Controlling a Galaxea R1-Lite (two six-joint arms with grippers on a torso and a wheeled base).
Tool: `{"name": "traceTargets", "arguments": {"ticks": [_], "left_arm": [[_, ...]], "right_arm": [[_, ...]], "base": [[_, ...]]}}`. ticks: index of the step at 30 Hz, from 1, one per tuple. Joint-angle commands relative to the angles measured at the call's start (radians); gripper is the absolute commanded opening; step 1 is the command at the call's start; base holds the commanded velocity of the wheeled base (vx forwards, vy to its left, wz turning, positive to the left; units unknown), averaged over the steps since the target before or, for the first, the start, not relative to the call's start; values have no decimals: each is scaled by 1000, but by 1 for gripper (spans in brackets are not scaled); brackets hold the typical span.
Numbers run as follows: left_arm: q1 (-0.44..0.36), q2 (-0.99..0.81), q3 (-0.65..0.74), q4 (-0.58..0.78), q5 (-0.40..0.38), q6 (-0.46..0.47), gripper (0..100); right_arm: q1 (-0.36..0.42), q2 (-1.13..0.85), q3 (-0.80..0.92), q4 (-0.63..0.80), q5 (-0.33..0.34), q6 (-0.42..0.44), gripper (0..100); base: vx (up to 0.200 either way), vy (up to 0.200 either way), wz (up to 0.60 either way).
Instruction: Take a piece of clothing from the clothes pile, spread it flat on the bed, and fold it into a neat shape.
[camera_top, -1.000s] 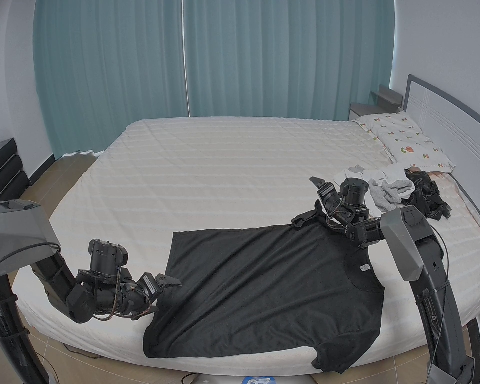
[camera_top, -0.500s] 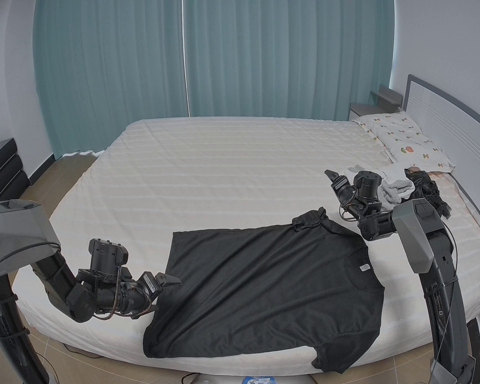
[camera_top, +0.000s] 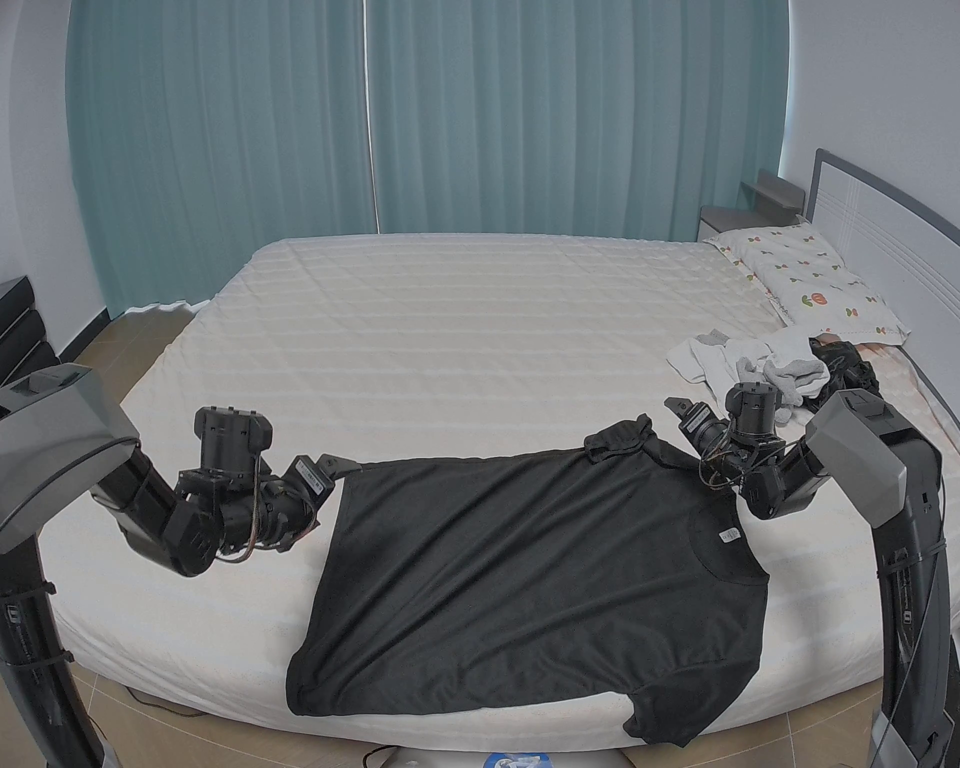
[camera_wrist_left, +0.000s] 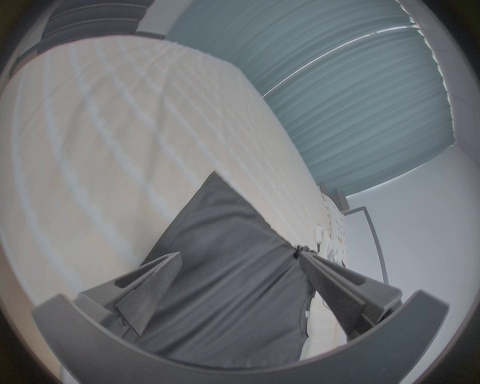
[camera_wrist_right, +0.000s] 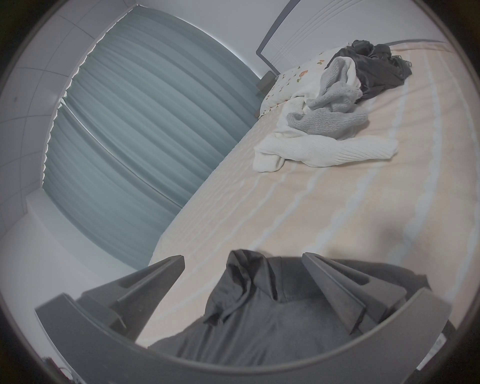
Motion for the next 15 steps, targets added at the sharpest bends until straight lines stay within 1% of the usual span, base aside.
{"name": "traceTargets", "arguments": {"ticks": [1, 5, 6, 8, 11, 15], "left_arm": [[13, 211, -277, 80, 74, 105, 100], [27, 298, -408, 171, 80, 179, 100], [30, 317, -434, 182, 83, 183, 100], [41, 389, -549, 235, 105, 191, 100], [49, 441, -656, 303, 129, 193, 100], [53, 478, -725, 323, 129, 194, 100]], "right_arm": [[9, -152, 247, -89, -3, -38, 100], [3, -191, 366, -158, -1, -63, 100], [3, -195, 384, -172, -1, -66, 100], [6, -209, 430, -195, -3, -71, 100], [6, -232, 473, -202, -3, -74, 100], [3, -261, 539, -233, -1, -75, 100]], "base": [[0, 0, 0], [0, 0, 0], [0, 0, 0], [0, 0, 0], [0, 0, 0], [0, 0, 0]]}}
